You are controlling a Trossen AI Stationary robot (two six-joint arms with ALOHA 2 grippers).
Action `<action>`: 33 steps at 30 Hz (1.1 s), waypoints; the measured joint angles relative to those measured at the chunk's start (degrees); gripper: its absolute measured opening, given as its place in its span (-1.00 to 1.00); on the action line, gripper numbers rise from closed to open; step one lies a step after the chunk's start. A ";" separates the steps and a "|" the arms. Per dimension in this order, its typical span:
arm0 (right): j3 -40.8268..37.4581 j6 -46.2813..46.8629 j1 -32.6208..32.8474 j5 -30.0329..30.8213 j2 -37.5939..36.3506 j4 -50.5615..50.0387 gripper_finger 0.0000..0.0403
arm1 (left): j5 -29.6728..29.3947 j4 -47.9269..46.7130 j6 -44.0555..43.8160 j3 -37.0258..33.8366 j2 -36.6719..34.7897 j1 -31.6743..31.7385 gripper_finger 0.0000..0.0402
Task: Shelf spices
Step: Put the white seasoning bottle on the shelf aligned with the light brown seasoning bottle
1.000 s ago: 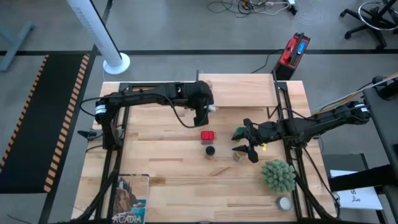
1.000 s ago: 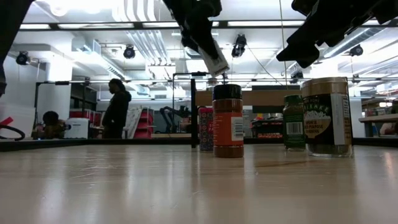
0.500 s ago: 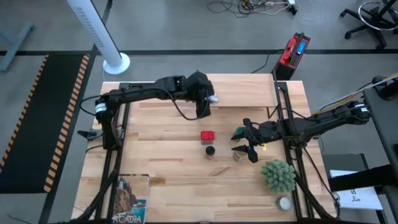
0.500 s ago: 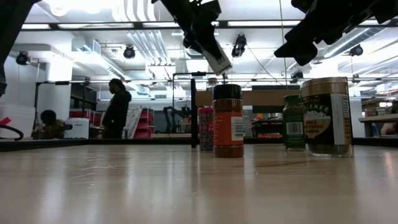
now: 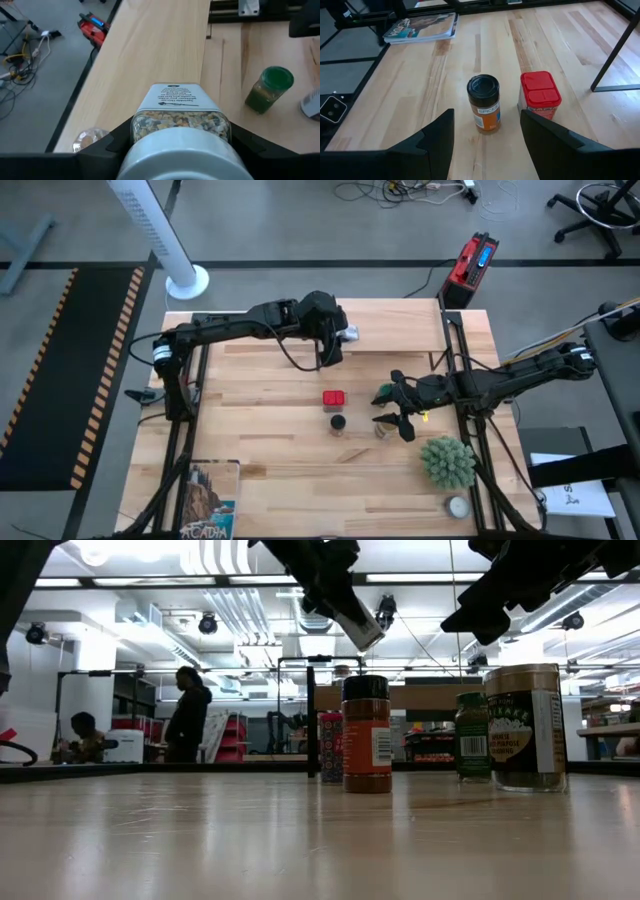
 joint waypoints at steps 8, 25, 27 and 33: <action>-0.02 -0.18 0.01 0.02 0.00 -0.03 0.01 | -0.12 -1.40 0.86 6.64 1.38 0.31 -0.05; -0.12 0.04 -0.01 -0.02 0.00 -0.60 0.01 | -0.02 -18.91 3.94 26.45 13.33 1.60 -0.05; -0.17 0.04 -0.01 -0.02 0.00 -0.65 0.01 | -0.27 -19.95 3.94 24.81 13.33 1.89 -0.05; -0.26 0.04 -0.01 -0.02 0.00 -0.55 0.01 | -0.50 -20.97 3.88 22.23 12.97 2.01 -0.05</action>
